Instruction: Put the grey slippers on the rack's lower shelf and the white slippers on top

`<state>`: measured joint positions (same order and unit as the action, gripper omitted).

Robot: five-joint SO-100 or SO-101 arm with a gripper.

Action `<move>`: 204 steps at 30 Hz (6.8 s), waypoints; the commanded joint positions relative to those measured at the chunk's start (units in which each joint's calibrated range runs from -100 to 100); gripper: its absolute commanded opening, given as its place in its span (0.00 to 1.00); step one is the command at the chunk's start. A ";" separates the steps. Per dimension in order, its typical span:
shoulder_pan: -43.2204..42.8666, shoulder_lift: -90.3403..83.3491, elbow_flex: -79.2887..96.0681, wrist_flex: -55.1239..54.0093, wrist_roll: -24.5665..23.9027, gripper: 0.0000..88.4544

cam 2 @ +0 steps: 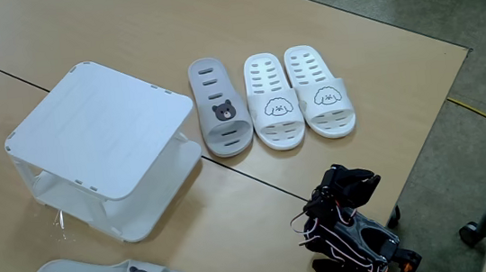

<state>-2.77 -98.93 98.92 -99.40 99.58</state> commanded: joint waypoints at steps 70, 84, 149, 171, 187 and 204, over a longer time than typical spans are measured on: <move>-0.60 56.90 0.00 0.26 0.42 0.01; -22.39 111.42 -1.36 0.26 0.42 0.01; -37.52 131.11 -76.96 52.38 0.42 0.01; -28.07 54.71 0.00 52.12 0.42 0.01; -16.06 65.15 -4.61 51.86 0.42 0.01; -14.74 111.25 -54.85 51.86 0.42 0.01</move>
<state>-18.20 6.39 57.32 -47.04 99.58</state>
